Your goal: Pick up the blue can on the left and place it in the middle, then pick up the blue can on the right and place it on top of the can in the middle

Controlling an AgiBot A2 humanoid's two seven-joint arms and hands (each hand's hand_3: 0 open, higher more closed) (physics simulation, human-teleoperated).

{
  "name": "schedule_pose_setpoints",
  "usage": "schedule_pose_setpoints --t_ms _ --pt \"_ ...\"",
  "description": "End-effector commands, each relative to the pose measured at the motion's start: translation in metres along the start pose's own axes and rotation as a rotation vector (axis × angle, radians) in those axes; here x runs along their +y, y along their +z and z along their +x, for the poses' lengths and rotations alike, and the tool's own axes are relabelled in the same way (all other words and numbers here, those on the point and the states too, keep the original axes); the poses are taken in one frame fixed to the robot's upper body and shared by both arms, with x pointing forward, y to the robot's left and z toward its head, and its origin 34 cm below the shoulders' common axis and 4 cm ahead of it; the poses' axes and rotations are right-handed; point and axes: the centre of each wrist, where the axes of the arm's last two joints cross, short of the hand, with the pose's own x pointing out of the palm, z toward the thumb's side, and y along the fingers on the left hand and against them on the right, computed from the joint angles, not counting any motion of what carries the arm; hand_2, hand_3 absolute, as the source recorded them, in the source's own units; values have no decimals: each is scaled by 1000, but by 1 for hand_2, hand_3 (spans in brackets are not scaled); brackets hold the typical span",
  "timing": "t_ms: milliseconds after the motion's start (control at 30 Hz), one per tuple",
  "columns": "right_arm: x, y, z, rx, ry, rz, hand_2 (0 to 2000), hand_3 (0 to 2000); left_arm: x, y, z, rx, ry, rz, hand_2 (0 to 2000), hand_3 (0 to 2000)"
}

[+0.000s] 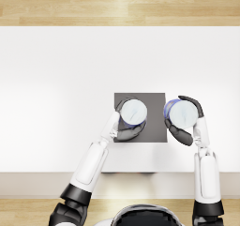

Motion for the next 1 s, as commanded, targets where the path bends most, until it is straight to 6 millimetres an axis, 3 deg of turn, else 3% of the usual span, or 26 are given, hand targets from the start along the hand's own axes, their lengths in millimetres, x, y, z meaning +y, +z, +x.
schedule_pose_setpoints --t_ms 33,300,733,767,800,867,900,1000 --pt "-5 8 0 0 4 -32 2000 1520 6 -12 8 1 -24 -26 2000 1520" --pt "-4 11 2 -7 25 -42 2000 1520 0 -44 13 -16 -15 -49 2000 1520" --pt "-7 15 8 -24 31 -63 2000 1520 -5 -71 10 -54 31 -75 2000 1520" --pt "-7 16 10 -26 31 -68 2000 1520 -6 -70 11 -56 30 -50 639 1193" --pt "-10 16 13 -31 33 -70 2000 1520 -8 -68 14 -55 26 -26 0 867" --pt "-17 17 20 -41 44 -81 2000 1520 -12 -64 16 -58 30 20 0 213" --pt "-21 19 25 -48 60 -88 2000 1520 -13 -57 16 -60 38 43 0 0" --pt "-38 29 43 -72 110 -130 2000 1520 -22 -33 19 -64 36 92 0 0"
